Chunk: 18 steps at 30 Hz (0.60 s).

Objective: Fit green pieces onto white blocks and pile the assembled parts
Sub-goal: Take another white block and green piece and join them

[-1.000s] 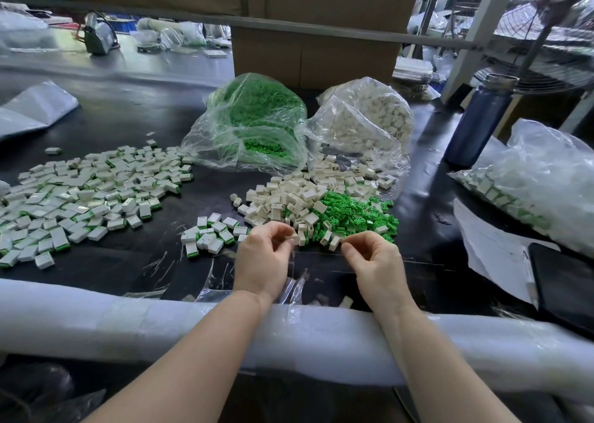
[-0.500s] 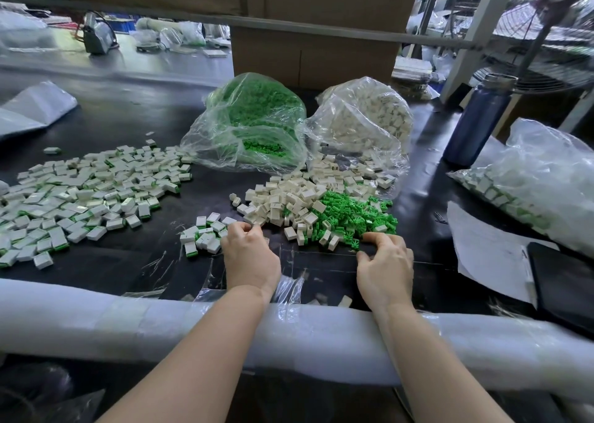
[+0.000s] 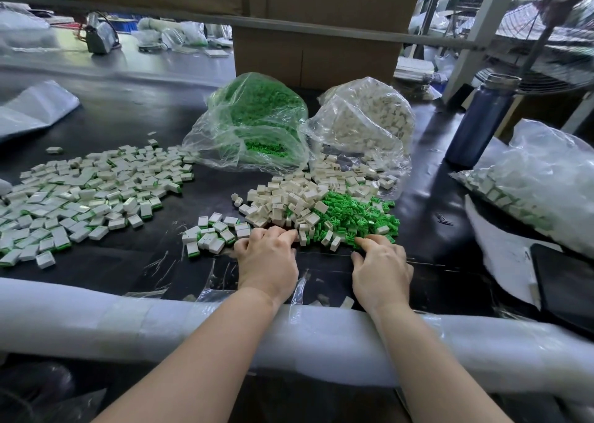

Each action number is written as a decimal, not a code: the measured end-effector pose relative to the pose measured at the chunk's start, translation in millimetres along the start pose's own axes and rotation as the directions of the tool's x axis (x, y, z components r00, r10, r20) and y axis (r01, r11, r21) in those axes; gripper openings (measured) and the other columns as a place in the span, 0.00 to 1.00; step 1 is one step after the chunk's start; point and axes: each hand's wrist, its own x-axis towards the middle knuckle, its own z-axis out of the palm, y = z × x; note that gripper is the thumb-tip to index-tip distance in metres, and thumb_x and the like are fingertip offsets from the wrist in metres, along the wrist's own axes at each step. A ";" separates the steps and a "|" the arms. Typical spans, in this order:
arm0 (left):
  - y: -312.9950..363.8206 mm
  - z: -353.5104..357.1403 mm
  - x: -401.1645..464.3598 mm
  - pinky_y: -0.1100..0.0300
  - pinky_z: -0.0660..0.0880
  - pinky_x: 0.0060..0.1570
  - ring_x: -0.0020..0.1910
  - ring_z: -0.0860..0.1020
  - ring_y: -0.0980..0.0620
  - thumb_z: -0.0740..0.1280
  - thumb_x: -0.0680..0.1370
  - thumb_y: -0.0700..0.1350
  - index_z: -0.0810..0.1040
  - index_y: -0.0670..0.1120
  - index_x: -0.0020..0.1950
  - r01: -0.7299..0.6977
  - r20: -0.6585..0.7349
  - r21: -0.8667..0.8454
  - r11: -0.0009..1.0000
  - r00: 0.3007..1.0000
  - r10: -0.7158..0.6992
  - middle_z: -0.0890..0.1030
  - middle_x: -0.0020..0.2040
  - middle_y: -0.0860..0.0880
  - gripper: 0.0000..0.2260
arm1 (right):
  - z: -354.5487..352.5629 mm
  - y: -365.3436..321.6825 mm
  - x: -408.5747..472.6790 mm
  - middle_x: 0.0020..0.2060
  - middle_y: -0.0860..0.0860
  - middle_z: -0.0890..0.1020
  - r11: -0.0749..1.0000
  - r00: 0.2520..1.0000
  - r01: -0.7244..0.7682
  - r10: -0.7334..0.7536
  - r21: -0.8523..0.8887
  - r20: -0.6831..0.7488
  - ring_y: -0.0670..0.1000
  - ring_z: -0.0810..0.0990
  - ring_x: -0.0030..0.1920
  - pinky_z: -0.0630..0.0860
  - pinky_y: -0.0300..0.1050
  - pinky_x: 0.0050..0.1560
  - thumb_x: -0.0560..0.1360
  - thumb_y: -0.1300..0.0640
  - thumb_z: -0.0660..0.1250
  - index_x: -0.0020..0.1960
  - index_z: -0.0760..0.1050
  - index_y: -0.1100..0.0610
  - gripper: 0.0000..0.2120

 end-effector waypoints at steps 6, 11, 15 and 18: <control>1.6 -1.6 -1.2 0.56 0.54 0.58 0.64 0.62 0.52 0.59 0.79 0.48 0.69 0.54 0.66 0.019 -0.058 -0.029 0.999 0.998 -0.021 0.68 0.65 0.55 0.15 | 0.0 -0.3 -0.8 0.63 0.48 0.72 0.999 0.998 -0.006 0.008 0.035 -0.059 0.52 0.66 0.63 0.63 0.48 0.60 0.78 0.53 0.61 0.62 0.74 0.52 0.13; 1.3 1.4 2.7 0.53 0.55 0.63 0.66 0.58 0.49 0.55 0.80 0.48 0.61 0.52 0.72 0.040 0.044 0.026 0.999 0.998 -0.041 0.61 0.70 0.52 0.19 | 2.1 -1.1 0.3 0.68 0.50 0.66 0.998 1.000 -0.020 0.019 -0.065 -0.013 0.53 0.63 0.67 0.62 0.50 0.64 0.80 0.51 0.58 0.70 0.66 0.49 0.19; 2.0 1.6 5.5 0.53 0.55 0.61 0.64 0.60 0.49 0.53 0.81 0.49 0.68 0.53 0.67 0.053 0.069 0.030 0.998 0.996 -0.055 0.64 0.66 0.52 0.15 | 3.1 -1.8 1.8 0.68 0.50 0.66 0.995 1.000 -0.020 0.018 -0.102 -0.015 0.53 0.63 0.66 0.62 0.49 0.63 0.80 0.51 0.57 0.69 0.67 0.48 0.18; 3.4 1.4 7.3 0.53 0.56 0.58 0.62 0.61 0.49 0.53 0.81 0.53 0.71 0.55 0.63 0.073 0.032 0.037 0.997 0.997 -0.074 0.67 0.62 0.52 0.14 | 2.9 -2.9 3.7 0.68 0.51 0.66 0.996 0.999 -0.029 0.028 -0.086 -0.021 0.54 0.63 0.66 0.62 0.50 0.63 0.79 0.51 0.58 0.66 0.69 0.49 0.16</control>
